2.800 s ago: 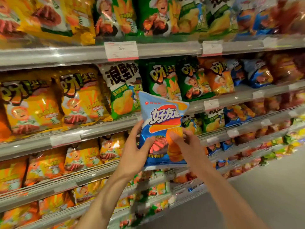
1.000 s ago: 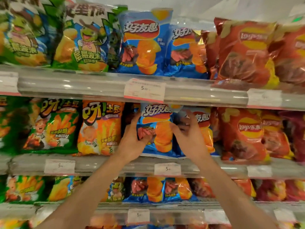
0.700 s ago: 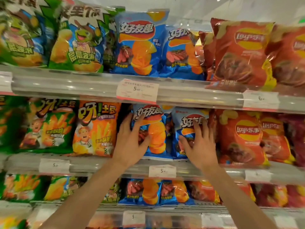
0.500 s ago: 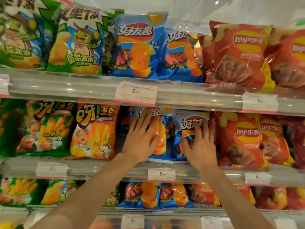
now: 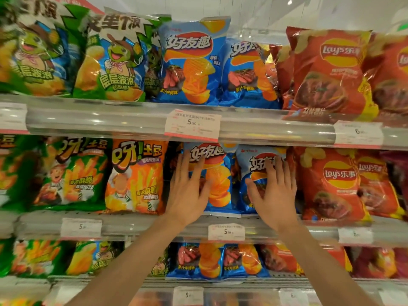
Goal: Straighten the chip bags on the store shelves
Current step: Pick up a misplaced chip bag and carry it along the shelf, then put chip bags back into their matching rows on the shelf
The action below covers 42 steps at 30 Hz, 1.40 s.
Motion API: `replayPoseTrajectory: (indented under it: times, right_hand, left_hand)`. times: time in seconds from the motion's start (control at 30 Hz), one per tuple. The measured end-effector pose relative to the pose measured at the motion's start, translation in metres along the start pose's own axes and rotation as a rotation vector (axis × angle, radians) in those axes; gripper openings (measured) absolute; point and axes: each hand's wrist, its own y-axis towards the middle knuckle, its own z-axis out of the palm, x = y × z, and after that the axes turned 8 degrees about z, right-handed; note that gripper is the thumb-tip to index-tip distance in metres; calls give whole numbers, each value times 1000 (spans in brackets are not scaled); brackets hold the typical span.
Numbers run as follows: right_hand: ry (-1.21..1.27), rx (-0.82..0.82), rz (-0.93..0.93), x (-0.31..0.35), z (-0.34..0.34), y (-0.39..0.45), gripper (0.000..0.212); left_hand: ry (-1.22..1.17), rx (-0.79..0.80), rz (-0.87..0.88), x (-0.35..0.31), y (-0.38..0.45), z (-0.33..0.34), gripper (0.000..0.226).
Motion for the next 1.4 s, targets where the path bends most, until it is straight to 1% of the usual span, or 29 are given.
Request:
replayPoseTrajectory:
  times: [0.03, 0.07, 0.13, 0.2, 0.27, 0.33, 0.47, 0.6, 0.67, 0.8, 0.9, 1.03, 1.1, 1.2, 1.3, 1.4]
  right_hand:
    - [33, -67, -84, 5, -1, -3, 70]
    - [61, -94, -165, 12, 0, -6, 60]
    - [64, -32, -304, 28, 5, -15, 51]
    - [-5, 57, -387, 36, 17, -23, 51]
    - [-79, 117, -400, 36, 27, -27, 52]
    - [-93, 141, -382, 33, 30, -27, 53]
    - [-78, 143, -378, 32, 29, -26, 55]
    - [-5, 139, -361, 32, 28, -26, 58]
    - [51, 152, -333, 31, 26, -25, 60]
    - [166, 209, -194, 33, 20, -36, 68]
    - [168, 240, -123, 37, 10, -57, 72]
    - [172, 268, 15, 50, 0, -93, 69]
    - [160, 244, 96, 63, 3, -115, 71]
    - [173, 160, 205, 93, 15, -148, 76]
    - [224, 185, 293, 129, 24, -174, 71]
    - [181, 197, 319, 164, 30, -192, 64]
  left_hand:
    - [-60, -17, -44, 2, -4, -3, 63]
    - [-98, -9, -83, 4, -7, -5, 61]
    - [-118, 41, -116, 6, -11, -7, 58]
    - [-117, 70, -110, 7, -13, -7, 58]
    - [-118, 60, -103, 7, -14, -7, 58]
    - [-117, 42, -94, 6, -15, -7, 59]
    - [-112, 20, -80, 4, -15, -9, 58]
    - [-131, 2, -129, -1, -24, -17, 55]
    - [-128, 21, -134, -3, -35, -22, 56]
    - [-196, 37, -117, 2, -61, -29, 53]
    - [-311, 24, -112, 2, -77, -38, 45]
    - [-373, -5, -85, 7, -97, -58, 42]
    - [-399, -5, -74, 20, -109, -73, 41]
    - [-450, 40, -42, 52, -128, -100, 40]
    - [-454, 40, -45, 85, -144, -129, 40]
    - [-454, 56, -71, 116, -156, -154, 42]
